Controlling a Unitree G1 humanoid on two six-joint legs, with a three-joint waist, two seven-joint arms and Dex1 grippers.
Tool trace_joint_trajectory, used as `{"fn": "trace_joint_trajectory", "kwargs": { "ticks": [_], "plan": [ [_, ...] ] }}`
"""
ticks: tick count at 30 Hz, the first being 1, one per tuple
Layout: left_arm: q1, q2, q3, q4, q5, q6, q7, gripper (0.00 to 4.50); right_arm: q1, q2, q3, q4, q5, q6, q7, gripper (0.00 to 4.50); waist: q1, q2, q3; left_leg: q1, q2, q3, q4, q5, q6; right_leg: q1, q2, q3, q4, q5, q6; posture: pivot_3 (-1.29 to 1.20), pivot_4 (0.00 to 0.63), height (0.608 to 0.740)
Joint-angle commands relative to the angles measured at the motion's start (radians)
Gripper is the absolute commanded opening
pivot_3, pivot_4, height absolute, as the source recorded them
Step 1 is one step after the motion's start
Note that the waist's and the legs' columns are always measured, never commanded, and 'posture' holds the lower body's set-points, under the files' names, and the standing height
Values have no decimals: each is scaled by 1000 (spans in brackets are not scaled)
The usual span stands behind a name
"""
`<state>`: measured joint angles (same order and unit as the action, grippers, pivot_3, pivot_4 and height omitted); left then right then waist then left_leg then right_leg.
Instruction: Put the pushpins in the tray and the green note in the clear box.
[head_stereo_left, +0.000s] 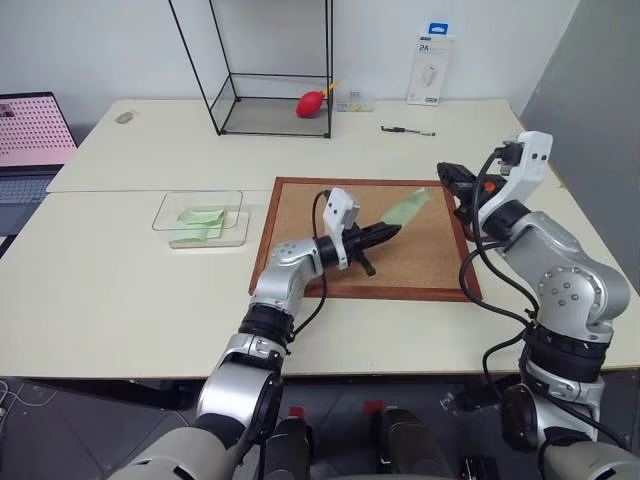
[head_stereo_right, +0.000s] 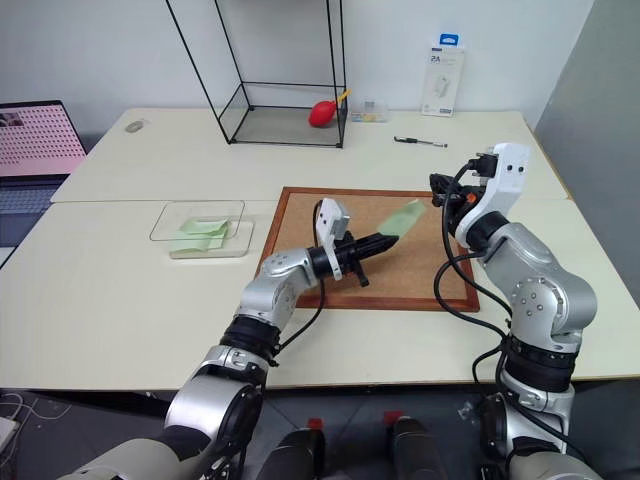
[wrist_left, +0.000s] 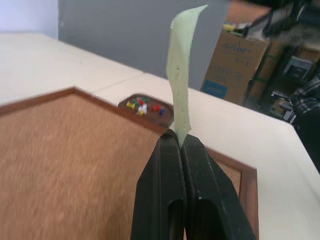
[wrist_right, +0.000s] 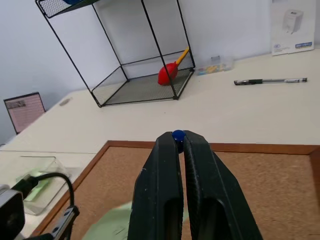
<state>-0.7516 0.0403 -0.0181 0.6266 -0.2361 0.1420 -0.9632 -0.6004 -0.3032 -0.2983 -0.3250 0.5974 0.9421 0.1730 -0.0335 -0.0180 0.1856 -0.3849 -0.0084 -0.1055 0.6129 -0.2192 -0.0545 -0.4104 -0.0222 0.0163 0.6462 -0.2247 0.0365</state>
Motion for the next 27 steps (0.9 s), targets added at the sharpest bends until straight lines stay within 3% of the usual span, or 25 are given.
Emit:
{"fn": "trace_joint_trajectory", "kwargs": {
  "ticks": [1, 9, 20, 21, 27],
  "plan": [
    [-3, 23, -7, -78, 0, -10, 19, 19, 29, -101, 67, -29, -82, -90, 67, 0, 0, 0, 0, 0, 0, 0, 0, 0, 0, 0, 0, 0, 0, 0, 0, 0, 150, 740],
    [30, 108, -54, -201, 63, -34, 72, 19, 119, -320, 258, 236, -388, -350, 149, 0, 1, 0, 0, 0, 0, 1, 0, 0, 0, 0, 0, 0, -1, 0, 0, 0, 150, 740],
    [67, 172, -90, -305, 99, -25, 118, 19, -30, -317, 332, 765, -567, -636, 191, 0, -3, 0, 0, 1, 0, 3, 0, 0, 0, 0, 0, 2, -1, 0, 0, 0, 150, 740],
    [69, 175, -91, -310, 99, -23, 120, 0, -47, -313, 334, 806, -577, -656, 193, 433, -2, 0, 0, 1, 0, 3, 0, 0, 0, 0, 0, 2, -1, 0, 0, 0, 150, 740],
    [72, 182, -94, -323, 95, -19, 134, 0, -107, -300, 329, 937, -603, -726, 209, 1477, -1, 0, 0, 1, 0, 3, 0, 0, 0, 0, 0, 2, -1, 0, 0, 0, 150, 740]
  ]
}}
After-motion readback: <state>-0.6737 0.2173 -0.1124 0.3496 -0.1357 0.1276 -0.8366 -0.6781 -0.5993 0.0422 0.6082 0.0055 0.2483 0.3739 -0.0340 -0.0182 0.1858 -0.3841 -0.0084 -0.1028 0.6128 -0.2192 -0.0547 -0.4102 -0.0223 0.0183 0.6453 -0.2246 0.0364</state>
